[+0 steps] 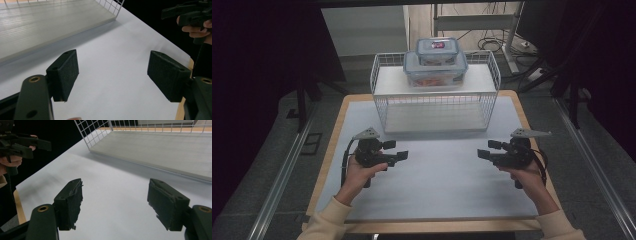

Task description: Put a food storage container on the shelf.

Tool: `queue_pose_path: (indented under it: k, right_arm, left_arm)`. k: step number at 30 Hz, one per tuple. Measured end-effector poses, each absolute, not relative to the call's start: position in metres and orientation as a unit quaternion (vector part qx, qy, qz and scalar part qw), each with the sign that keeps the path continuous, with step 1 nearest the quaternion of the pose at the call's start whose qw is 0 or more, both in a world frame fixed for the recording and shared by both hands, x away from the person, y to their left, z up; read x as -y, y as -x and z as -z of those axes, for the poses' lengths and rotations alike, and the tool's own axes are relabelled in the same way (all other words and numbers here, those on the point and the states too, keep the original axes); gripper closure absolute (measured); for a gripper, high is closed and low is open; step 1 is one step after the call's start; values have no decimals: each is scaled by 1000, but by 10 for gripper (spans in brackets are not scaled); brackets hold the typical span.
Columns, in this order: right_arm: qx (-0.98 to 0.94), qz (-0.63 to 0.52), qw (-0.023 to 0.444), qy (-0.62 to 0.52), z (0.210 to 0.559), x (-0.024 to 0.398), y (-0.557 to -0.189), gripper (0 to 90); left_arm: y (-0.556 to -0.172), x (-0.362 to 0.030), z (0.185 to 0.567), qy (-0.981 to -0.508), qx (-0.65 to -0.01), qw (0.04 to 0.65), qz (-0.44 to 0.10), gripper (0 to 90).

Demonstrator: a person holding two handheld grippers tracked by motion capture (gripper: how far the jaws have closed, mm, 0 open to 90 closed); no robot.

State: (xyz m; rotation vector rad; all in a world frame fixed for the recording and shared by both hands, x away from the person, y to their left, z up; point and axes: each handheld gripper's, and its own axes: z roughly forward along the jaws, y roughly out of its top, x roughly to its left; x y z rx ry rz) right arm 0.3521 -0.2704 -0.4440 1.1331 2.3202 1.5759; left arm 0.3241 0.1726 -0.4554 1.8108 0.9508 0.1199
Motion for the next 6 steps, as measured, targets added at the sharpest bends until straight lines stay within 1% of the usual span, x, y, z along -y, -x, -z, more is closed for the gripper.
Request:
queue_pose_path:
  k: [6]
  right_arm:
    - [-767, -521, 59, -369, 444, 270, -351, 264]
  left_arm:
    - [-326, -172, 459, -758, -398, 515, -47, 247]
